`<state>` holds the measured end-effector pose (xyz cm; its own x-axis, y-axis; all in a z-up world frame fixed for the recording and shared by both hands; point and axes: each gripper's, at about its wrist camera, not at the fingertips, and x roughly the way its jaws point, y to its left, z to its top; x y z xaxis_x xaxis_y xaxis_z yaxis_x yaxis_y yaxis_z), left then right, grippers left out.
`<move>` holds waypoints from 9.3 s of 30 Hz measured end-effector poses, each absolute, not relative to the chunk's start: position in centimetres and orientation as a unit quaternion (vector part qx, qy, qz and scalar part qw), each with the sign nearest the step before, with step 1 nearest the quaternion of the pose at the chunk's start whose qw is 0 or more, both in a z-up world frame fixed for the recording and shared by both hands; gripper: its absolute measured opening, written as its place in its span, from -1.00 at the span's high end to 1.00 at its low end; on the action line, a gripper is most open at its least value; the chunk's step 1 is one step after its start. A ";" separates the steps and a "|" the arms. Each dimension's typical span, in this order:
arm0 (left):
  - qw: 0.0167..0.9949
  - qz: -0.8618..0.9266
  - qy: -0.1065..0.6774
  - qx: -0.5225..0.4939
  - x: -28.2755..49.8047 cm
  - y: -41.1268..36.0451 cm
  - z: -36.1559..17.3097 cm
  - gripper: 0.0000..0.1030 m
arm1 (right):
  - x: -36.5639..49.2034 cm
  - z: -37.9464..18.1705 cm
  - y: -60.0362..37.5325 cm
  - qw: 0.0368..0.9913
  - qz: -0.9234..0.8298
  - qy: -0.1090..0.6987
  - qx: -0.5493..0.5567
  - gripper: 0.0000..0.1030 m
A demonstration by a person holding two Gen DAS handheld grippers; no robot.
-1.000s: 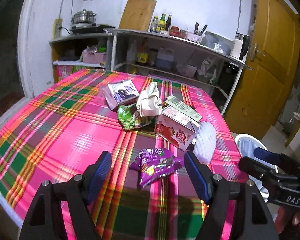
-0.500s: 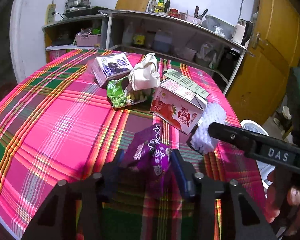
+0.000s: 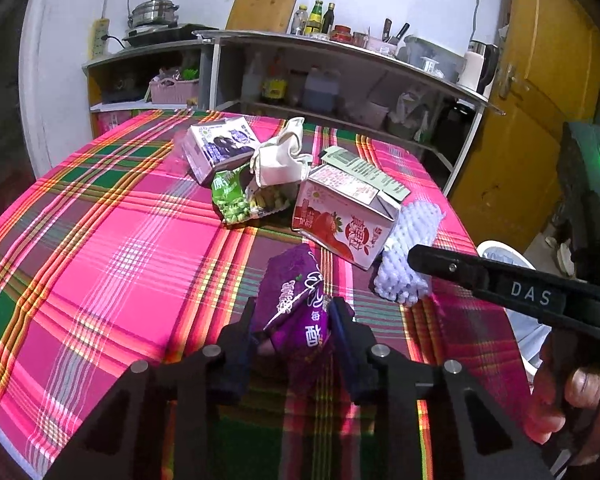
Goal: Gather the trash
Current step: 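Grasp the purple snack wrapper with left gripper while right gripper grasps white foam net, then carry both items over the bin and open both grippers to drop them, then move both grippers back toward the remaining trash on the table, then grasp the white paper bag with left gripper while right gripper grasps the juice carton, then carry the paper bag and juice carton over the bin, then open both grippers to drop the bag and carton into the bin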
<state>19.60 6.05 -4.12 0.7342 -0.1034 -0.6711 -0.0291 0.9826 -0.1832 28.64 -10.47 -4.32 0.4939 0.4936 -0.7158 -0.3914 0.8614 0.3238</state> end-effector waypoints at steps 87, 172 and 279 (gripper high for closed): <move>0.932 -0.140 0.329 -0.054 16.2 -2.4 0.4 0.08 | 18.1 -1.1 -22.7 0.892 0.230 0.381 0.077 0.31; 0.932 -0.074 0.331 -0.124 30.7 10.2 1.0 -0.19 | 26.4 -3.3 -13.5 0.859 0.315 0.403 0.015 0.25; 0.902 -0.250 0.349 -0.042 20.8 -11.6 0.7 0.90 | 16.9 -0.6 -31.8 0.920 0.120 0.358 0.108 0.05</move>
